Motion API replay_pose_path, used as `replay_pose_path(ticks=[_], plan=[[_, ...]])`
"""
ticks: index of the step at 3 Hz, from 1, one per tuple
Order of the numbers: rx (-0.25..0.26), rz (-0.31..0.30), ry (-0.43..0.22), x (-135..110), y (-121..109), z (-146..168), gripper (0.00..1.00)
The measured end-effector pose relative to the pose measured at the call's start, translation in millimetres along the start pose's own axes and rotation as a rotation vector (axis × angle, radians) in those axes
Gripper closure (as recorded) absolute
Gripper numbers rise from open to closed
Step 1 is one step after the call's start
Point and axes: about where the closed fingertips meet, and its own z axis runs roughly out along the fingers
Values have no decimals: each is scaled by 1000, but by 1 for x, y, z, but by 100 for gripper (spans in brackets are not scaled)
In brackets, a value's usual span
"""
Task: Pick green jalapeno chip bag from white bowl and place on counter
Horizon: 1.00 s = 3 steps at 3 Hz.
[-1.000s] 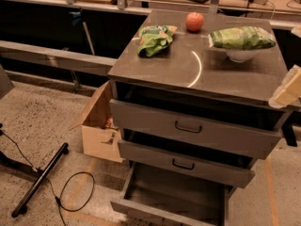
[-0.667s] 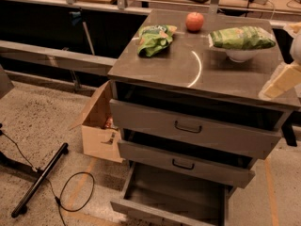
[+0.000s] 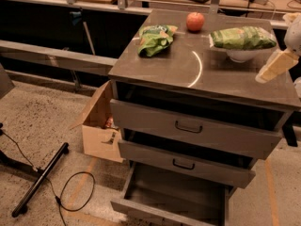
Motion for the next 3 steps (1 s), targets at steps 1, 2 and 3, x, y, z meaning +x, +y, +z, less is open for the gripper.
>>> replay_pose_path(ticks=[1, 2, 3], plan=[[46, -8, -7, 9, -33, 16, 0], [66, 33, -70, 13, -55, 39, 0], [79, 69, -146, 11, -65, 64, 0]])
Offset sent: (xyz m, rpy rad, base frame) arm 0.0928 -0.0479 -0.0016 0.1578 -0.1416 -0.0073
